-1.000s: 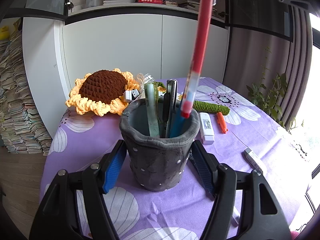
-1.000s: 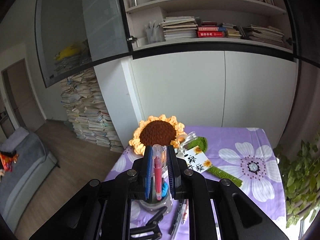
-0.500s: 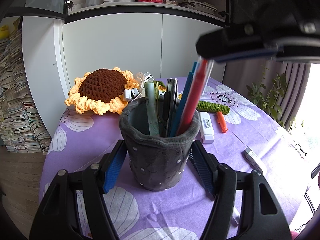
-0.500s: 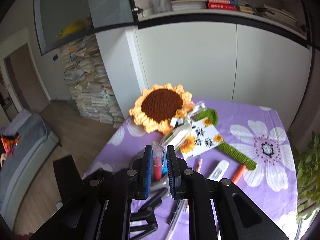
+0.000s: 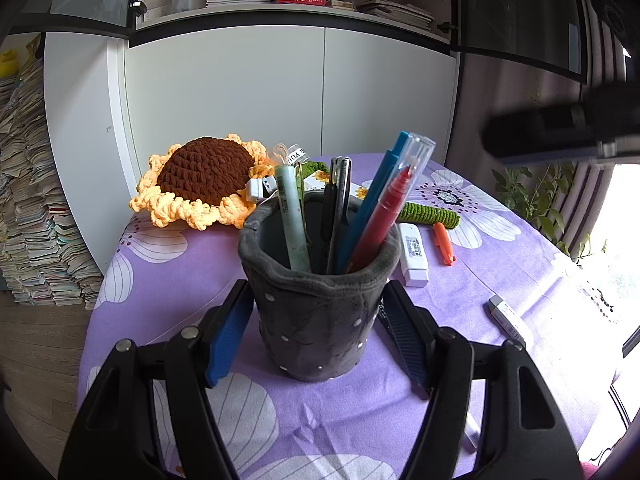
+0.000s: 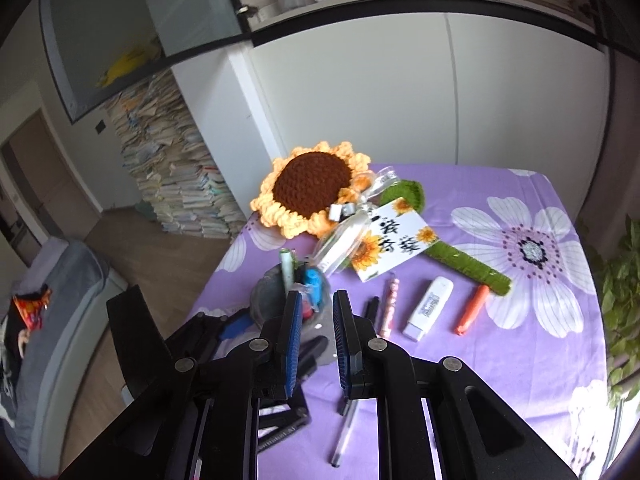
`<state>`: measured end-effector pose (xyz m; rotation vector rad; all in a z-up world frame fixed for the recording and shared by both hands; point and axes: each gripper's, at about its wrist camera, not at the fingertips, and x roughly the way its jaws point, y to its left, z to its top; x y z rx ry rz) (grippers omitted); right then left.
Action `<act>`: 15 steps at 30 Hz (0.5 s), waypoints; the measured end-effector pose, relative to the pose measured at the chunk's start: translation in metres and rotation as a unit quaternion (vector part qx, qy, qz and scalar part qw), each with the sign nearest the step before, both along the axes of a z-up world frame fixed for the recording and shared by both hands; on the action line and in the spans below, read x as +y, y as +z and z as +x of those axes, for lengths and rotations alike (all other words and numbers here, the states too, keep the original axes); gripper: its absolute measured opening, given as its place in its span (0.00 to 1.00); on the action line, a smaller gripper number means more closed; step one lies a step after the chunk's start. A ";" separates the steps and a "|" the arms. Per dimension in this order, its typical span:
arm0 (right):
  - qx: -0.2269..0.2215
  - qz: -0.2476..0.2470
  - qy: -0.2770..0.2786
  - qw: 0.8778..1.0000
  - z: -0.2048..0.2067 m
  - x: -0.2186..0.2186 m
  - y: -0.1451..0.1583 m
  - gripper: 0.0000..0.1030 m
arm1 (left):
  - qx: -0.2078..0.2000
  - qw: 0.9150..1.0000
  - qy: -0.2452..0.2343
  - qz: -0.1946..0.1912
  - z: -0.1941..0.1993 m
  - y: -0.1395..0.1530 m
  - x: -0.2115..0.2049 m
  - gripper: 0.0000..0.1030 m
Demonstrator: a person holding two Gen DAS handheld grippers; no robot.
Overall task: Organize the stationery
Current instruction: 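Lower the red pen into the grey cup and open the right tool, then move the right tool to the clear gel pen and close on it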
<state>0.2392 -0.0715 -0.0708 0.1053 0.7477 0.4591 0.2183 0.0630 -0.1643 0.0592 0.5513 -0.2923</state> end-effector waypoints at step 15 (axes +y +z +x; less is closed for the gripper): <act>0.166 -0.067 0.026 0.983 -0.011 0.004 -0.115 0.15 | 0.000 1.000 0.000 0.001 0.000 0.000 0.000 0.65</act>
